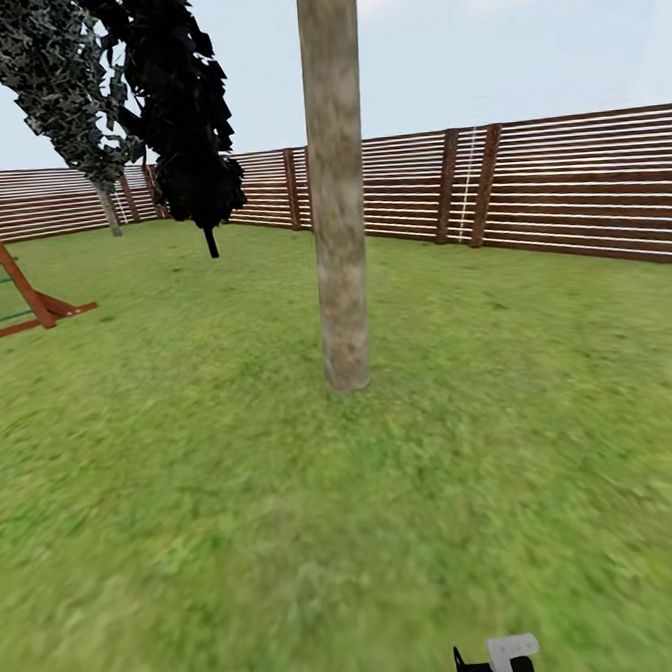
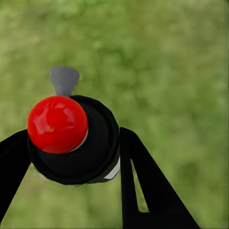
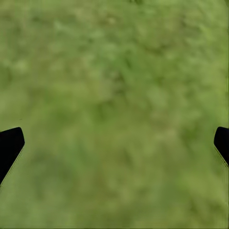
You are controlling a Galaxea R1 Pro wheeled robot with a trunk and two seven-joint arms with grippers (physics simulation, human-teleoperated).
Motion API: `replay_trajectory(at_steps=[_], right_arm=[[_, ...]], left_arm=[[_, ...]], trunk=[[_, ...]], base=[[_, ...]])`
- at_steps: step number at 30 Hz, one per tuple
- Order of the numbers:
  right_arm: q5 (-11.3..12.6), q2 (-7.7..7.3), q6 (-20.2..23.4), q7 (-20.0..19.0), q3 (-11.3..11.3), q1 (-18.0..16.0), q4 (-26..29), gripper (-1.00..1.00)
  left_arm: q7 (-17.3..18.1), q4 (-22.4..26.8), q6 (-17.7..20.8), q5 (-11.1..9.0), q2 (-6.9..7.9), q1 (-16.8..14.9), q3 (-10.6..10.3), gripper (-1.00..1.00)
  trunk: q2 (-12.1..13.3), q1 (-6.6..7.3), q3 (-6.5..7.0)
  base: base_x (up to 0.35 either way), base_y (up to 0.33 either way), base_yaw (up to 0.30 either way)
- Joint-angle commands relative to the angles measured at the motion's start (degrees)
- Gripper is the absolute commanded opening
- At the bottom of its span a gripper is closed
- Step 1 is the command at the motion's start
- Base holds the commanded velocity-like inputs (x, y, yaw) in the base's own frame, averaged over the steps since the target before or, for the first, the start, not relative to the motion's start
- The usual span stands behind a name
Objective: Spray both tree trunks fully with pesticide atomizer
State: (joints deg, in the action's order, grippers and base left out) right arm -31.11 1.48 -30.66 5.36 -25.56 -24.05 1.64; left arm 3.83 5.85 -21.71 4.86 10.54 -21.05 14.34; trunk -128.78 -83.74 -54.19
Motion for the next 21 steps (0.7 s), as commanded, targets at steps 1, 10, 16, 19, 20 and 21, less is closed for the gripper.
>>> replay_trajectory(at_steps=[1, 10, 16, 19, 20, 21], right_arm=[[-0.62, 0.01, -0.10, 0.44, -0.22, -0.03, -0.05, 1.00], [-0.62, 0.01, -0.10, 0.43, -0.25, -0.03, -0.02, 1.00], [-0.67, 0.01, -0.10, 0.27, -0.20, -0.03, 0.00, 1.00], [-0.74, -0.01, -0.14, 0.27, -0.19, -0.03, 0.00, 1.00], [-0.76, 0.00, -0.12, 0.27, -0.19, -0.03, -0.02, 1.00], [-0.75, -0.01, -0.11, 0.27, -0.19, -0.03, 0.00, 1.00]], left_arm=[[0.22, -0.05, -0.18, 0.50, 0.00, -0.04, 0.51, -1.00], [0.22, -0.05, -0.26, 0.50, 0.00, -0.04, 0.51, -1.00], [0.22, -0.05, -0.27, 0.50, 0.00, -0.04, 0.51, -1.00], [0.22, -0.05, -0.27, 0.50, 0.00, -0.04, 0.51, -1.00], [0.22, -0.05, -0.27, 0.50, 0.00, -0.04, 0.51, -1.00], [0.22, -0.05, -0.27, 0.50, 0.00, -0.04, 0.51, -1.00]], trunk=[[-0.02, -0.03, -0.05], [-0.02, -0.03, -0.05], [-0.02, -0.03, -0.05], [-0.02, -0.03, -0.05], [-0.02, -0.03, -0.05], [-0.02, -0.03, -0.05]], base=[[0.341, 0.000, 0.000], [0.341, 0.000, 0.000], [0.342, 0.000, 0.000], [0.342, 0.000, -0.034], [0.341, 0.000, -0.140], [0.342, 0.000, -0.188]])
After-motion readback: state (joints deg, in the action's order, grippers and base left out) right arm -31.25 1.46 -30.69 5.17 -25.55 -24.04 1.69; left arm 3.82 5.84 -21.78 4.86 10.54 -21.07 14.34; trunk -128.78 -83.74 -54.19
